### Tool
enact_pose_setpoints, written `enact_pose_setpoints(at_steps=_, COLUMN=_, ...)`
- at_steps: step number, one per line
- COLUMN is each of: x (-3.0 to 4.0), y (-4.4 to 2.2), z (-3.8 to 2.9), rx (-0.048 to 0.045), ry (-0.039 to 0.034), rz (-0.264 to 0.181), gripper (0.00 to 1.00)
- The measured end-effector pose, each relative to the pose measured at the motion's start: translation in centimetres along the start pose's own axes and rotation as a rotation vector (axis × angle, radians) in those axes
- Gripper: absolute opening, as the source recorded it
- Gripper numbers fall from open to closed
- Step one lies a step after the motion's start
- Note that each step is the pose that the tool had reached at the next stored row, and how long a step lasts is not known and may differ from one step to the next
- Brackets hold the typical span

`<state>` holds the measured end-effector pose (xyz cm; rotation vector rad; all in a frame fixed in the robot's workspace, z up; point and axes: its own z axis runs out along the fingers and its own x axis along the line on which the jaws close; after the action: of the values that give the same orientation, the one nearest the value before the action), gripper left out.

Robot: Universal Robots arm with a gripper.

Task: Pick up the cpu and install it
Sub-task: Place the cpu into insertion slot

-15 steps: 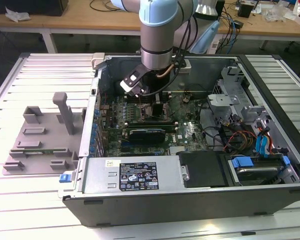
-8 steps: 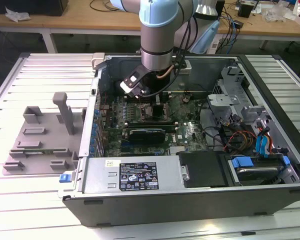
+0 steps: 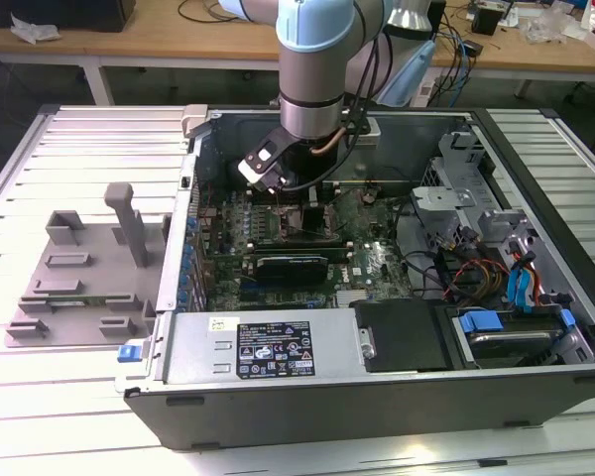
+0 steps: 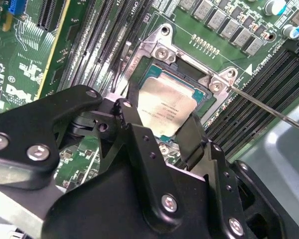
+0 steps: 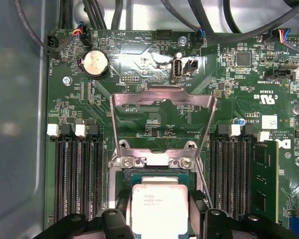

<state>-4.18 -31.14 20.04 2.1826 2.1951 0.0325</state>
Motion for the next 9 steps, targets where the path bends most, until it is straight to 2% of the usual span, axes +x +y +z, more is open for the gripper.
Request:
enact_pose_setpoints(at_steps=1, x=0.0, y=0.0, z=0.0, rx=0.0, ry=0.0026, rz=0.0, gripper=0.55)
enact_pose_setpoints(at_steps=2, x=-0.01, y=0.0, z=0.0, rx=-0.0001, ry=0.0163, rz=0.001, gripper=0.55)
enact_pose_setpoints(at_steps=3, x=-0.04, y=0.0, z=0.0, rx=-0.0002, ry=0.0199, rz=0.001, gripper=0.55)
enact_pose_setpoints(at_steps=9, x=-0.16, y=0.04, z=0.09, rx=0.0, ry=0.0197, rz=0.001, gripper=0.55)
